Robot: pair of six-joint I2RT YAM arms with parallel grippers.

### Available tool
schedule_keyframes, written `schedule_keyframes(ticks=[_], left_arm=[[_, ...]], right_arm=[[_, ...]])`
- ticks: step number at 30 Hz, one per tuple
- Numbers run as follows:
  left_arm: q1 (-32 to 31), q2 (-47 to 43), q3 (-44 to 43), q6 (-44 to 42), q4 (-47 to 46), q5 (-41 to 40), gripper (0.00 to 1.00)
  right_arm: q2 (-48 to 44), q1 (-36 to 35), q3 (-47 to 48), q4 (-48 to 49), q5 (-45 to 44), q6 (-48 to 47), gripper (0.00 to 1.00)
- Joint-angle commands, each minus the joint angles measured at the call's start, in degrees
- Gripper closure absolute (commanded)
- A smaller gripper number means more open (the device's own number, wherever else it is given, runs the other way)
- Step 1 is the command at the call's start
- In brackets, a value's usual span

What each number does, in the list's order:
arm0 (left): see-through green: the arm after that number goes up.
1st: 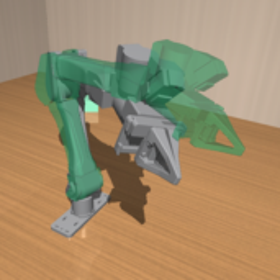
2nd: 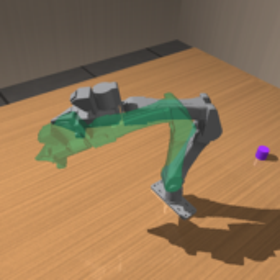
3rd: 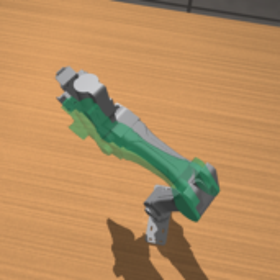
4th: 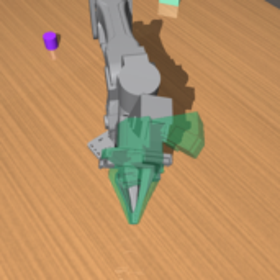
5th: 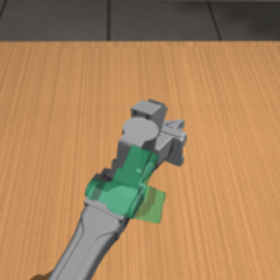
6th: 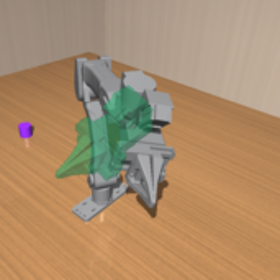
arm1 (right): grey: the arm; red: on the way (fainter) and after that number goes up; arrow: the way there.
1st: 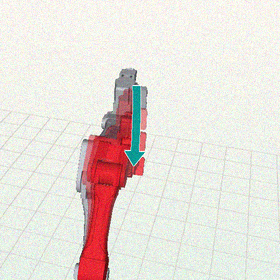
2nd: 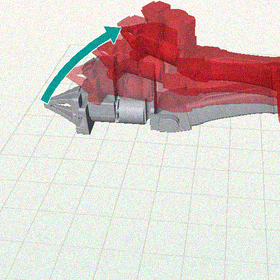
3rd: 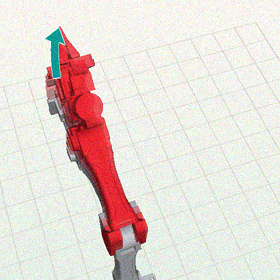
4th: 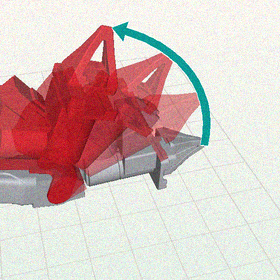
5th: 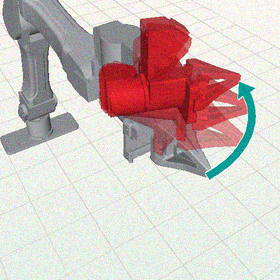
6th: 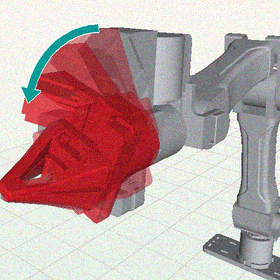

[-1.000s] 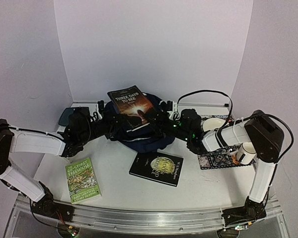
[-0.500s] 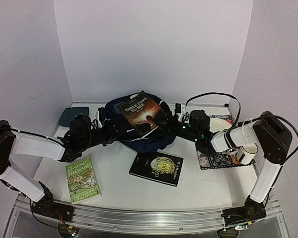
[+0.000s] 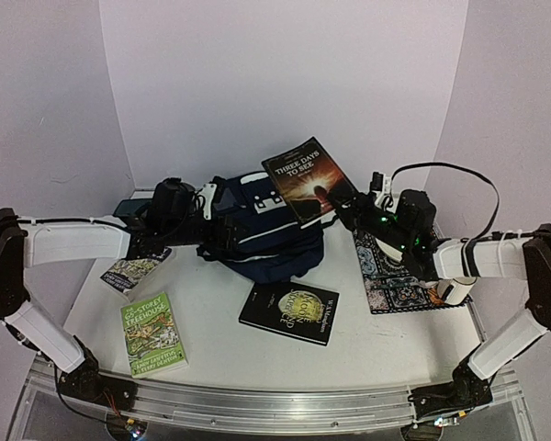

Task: Pack the student bag
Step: Pick up the largest pocket of the bag from the student bag.

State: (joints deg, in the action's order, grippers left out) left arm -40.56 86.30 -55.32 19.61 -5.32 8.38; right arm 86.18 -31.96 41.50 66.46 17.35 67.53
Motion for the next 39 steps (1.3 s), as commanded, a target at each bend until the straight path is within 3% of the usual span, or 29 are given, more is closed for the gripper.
schedule_keyframes(ticks=[1, 11, 23, 35, 39], left_arm=[[0.12, 4.39, -6.42, -15.18, 13.12, 0.04, 0.27], [-0.07, 16.06, -17.50, -28.50, 19.55, 3.41, 0.32], [-0.05, 25.56, -27.40, -34.66, 25.27, 4.85, 0.57], [-1.00, 30.16, -29.69, -36.11, 26.23, 3.90, 0.67], [-1.43, 30.49, -30.81, -35.54, 26.23, 1.03, 0.81]], right_arm=[[-5.86, 1.15, -2.02, 0.45, 0.68, -2.19, 1.00], [-15.73, 1.82, -5.26, -16.25, -2.53, -7.73, 1.00], [-19.61, 1.80, -6.75, -21.05, -4.25, -9.56, 1.00], [-18.09, 1.80, -6.61, -21.37, -3.66, -9.43, 1.00], [-18.05, 1.82, -6.38, -21.59, -3.07, -9.59, 1.00]])
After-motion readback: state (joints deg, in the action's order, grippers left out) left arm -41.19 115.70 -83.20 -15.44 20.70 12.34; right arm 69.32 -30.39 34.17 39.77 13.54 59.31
